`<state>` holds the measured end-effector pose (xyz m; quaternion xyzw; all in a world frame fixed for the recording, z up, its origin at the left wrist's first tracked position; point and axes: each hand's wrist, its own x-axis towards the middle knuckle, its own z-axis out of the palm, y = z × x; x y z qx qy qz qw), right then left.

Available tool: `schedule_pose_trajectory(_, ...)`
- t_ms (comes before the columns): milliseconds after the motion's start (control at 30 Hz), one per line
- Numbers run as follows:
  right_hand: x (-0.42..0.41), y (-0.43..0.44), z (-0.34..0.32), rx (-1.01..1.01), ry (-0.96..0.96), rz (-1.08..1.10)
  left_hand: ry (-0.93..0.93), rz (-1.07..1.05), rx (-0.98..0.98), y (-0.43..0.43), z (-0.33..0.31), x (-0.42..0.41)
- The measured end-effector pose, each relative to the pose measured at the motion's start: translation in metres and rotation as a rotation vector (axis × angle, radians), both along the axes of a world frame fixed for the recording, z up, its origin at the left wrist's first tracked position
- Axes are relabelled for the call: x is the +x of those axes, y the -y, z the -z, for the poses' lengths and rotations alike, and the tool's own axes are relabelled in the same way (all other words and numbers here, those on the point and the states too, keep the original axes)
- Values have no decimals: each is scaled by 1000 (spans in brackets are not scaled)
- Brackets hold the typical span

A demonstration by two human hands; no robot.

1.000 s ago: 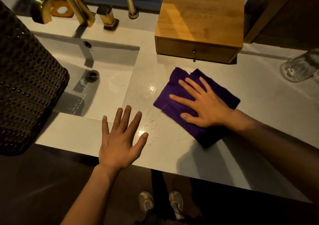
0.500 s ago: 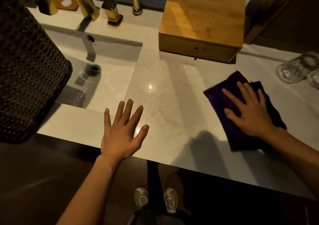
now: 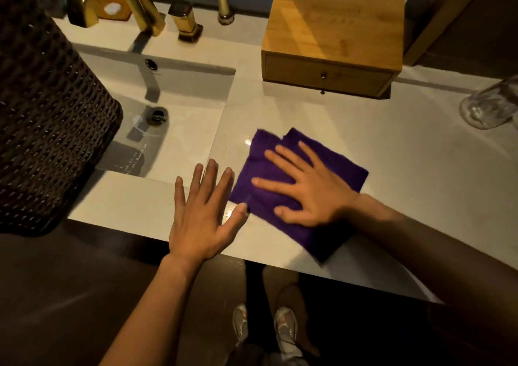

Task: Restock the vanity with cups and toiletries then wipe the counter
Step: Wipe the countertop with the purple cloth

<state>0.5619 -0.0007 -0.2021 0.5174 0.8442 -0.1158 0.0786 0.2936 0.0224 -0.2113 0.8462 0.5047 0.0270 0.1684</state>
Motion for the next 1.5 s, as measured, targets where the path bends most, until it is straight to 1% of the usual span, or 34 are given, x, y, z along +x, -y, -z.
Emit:
schedule_pose_trajectory(67, 8, 39, 0, 13, 0, -42, -7, 1, 4, 0, 0, 0)
schedule_pose_trajectory(100, 17, 61, 0, 27, -11, -31, -8, 2, -1, 1, 0, 1)
schedule_pose_trajectory(167, 44, 105, 0, 18, -53, 75, 6, 0, -17, 2, -2, 1)
schedule_pose_trajectory(267, 88, 159, -3, 12, -21, 361, -1, -5, -45, 2, -4, 1)
schedule_pose_trajectory(367, 116, 177, -3, -2, 29, 766, 38, 37, -72, 3, -8, -4)
schedule_pose_trajectory(433, 120, 166, 1, 27, 60, 982, 53, 82, -52, -1, -12, -16)
schedule_pose_trajectory(500, 115, 140, 4, 48, 59, 1162, -34, 93, 8, -8, -14, -35)
schedule_pose_trajectory(567, 102, 106, 5, 54, 41, 1290, -115, 43, 9, -16, -10, -53)
schedule_pose_trajectory(633, 87, 71, 8, 62, 41, 1321, -146, 5, 1, -19, -4, -61)
schedule_pose_trajectory(700, 68, 35, 8, 66, 60, 1270, -151, 8, 27, -21, 1, -60)
schedule_pose_trajectory(767, 43, 0, 7, 60, 67, 1148, -148, 10, 39, -21, 2, -59)
schedule_pose_trajectory(900, -19, -47, 3, 61, -1, 875, -141, 8, 58, -22, 4, -62)
schedule_pose_trajectory(967, -50, -52, 1, 46, -2, 699, -133, 14, 54, -22, 5, -62)
schedule_pose_trajectory(1067, -85, -32, 1, 15, -18, 471, -140, 17, 54, -22, 3, -62)
schedule_pose_trajectory(1133, -90, -6, 2, -8, -39, 384, -159, 17, 54, -22, 1, -62)
schedule_pose_trajectory(1200, -74, 26, 4, 10, -38, 345, -169, 10, 56, -22, 0, -61)
schedule_pose_trajectory(1267, -37, 60, 7, 77, -40, 384, -161, 3, 44, -21, -3, -61)
schedule_pose_trajectory(1333, 14, 96, 9, 118, -6, 527, -155, -2, 35, -20, -5, -60)
schedule_pose_trajectory(1433, 81, 122, 7, 79, 84, 971, -164, -3, 42, -20, -5, -59)
schedule_pose_trajectory(1500, 94, 100, 6, 55, 64, 1238, -164, 4, 40, -19, -5, -57)
